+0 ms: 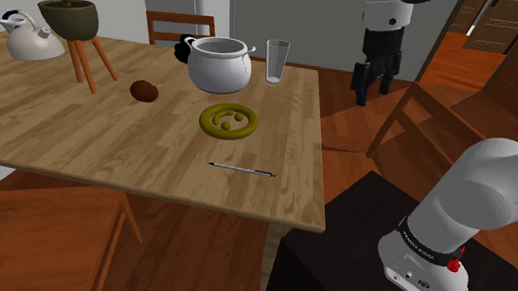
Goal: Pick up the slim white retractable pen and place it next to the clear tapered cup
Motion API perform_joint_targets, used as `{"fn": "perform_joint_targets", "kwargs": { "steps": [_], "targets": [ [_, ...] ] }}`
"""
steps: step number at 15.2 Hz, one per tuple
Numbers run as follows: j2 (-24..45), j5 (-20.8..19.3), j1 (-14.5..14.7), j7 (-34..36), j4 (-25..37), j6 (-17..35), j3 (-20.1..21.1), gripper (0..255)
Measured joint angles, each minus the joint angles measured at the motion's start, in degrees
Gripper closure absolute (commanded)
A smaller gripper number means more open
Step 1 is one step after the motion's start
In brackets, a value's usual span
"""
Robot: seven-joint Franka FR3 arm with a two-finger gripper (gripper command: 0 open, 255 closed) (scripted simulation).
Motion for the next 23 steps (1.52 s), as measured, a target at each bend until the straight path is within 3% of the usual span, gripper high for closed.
{"fn": "perform_joint_targets", "kwargs": {
  "steps": [3,11,17,23],
  "targets": [
    [1.87,0.73,0.78,-0.99,-0.08,2.3,-0.11,0],
    [12.47,6.15,6.23,-7.75,-0.4,15.88,0.01,0],
    [22.18,11.01,10.53,-14.01,1.65,25.58,0.76,0],
    [31.42,16.15,14.52,-20.76,6.79,31.73,2.09,0]
  ]
}}
